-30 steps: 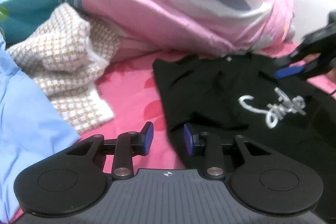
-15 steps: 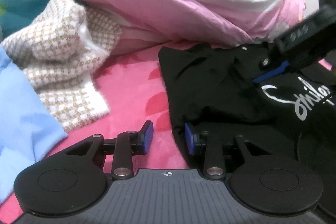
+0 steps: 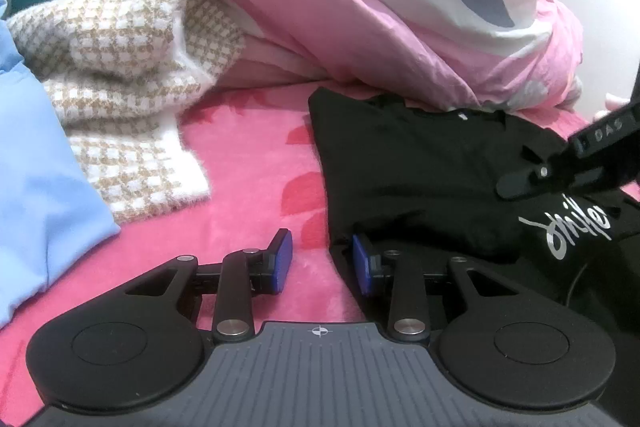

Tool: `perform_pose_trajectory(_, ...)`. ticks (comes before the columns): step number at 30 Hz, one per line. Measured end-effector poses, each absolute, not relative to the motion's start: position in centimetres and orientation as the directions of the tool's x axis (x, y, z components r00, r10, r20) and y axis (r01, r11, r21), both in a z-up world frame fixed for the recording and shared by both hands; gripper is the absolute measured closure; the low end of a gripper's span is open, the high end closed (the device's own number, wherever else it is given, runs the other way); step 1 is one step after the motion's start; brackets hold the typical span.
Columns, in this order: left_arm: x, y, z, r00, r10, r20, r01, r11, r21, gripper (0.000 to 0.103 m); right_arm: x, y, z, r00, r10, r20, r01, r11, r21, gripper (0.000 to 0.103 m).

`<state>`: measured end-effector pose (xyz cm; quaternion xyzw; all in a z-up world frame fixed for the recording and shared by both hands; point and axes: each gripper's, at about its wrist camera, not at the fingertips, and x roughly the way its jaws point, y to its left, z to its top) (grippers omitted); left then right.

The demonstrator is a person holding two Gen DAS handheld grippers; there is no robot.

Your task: Fold clothes

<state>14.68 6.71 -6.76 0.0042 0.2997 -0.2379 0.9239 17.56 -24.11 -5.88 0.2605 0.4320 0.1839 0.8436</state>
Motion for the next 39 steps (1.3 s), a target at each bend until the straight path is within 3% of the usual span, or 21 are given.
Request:
perform_pose_trajectory(5, 14.8, 6.9, -6.8, 0.705, -0.44, -0.557, 0.441, 0.886, -0.142, 0.07, 17.9, -25.1, -7.4, 0.548, 0.533, -0.645, -0.004, 0.772, 0.635, 0.103)
perform_pose_trajectory(10, 14.9, 7.1, -6.8, 0.701, -0.45, -0.552, 0.439, 0.883, -0.162, 0.07, 15.4, -25.6, -3.1, 0.581, 0.497, -0.645, -0.076, 0.822, 0.564, 0.101)
perform_pose_trajectory(16, 15.2, 8.2, -6.6, 0.683, -0.486, -0.546, 0.434, 0.871, -0.231, 0.07, 5.9, -29.0, 8.5, 0.762, 0.325, -0.561, -0.226, 0.944, 0.24, 0.101)
perform_pose_trajectory(18, 15.2, 8.7, -6.4, 0.674, -0.499, -0.545, 0.431, 0.864, -0.258, 0.07, 3.7, -29.3, 11.3, 0.765, 0.263, -0.588, -0.247, 0.963, 0.109, 0.099)
perform_pose_trajectory(20, 15.0, 9.1, -6.1, 0.668, -0.504, -0.547, 0.43, 0.862, -0.269, 0.071, 3.0, -28.8, 12.1, 0.732, 0.236, -0.639, -0.272, 0.961, 0.042, 0.091)
perform_pose_trajectory(22, 14.7, 9.3, -5.9, 0.669, -0.496, -0.554, 0.429, 0.866, -0.258, 0.071, 3.8, -27.2, 10.7, 0.685, 0.228, -0.691, -0.299, 0.954, 0.018, 0.083)
perform_pose_trajectory(28, 14.2, 9.3, -5.9, 0.682, -0.465, -0.565, 0.412, 0.882, -0.229, 0.071, 8.2, -17.9, 0.6, 0.601, 0.25, -0.759, -0.479, 0.873, -0.092, 0.083)
perform_pose_trajectory(34, 13.9, 9.6, -5.7, 0.692, -0.491, -0.53, 0.43, 0.869, -0.244, 0.071, 7.4, -11.1, -4.3, 0.765, 0.171, -0.621, -0.549, 0.677, -0.49, 0.083)
perform_pose_trajectory(39, 14.7, 8.9, -6.0, 0.683, -0.49, -0.542, 0.419, 0.87, -0.259, 0.071, 7.4, -9.4, -6.4, 0.8, 0.141, -0.583, -0.556, 0.542, -0.631, 0.083)
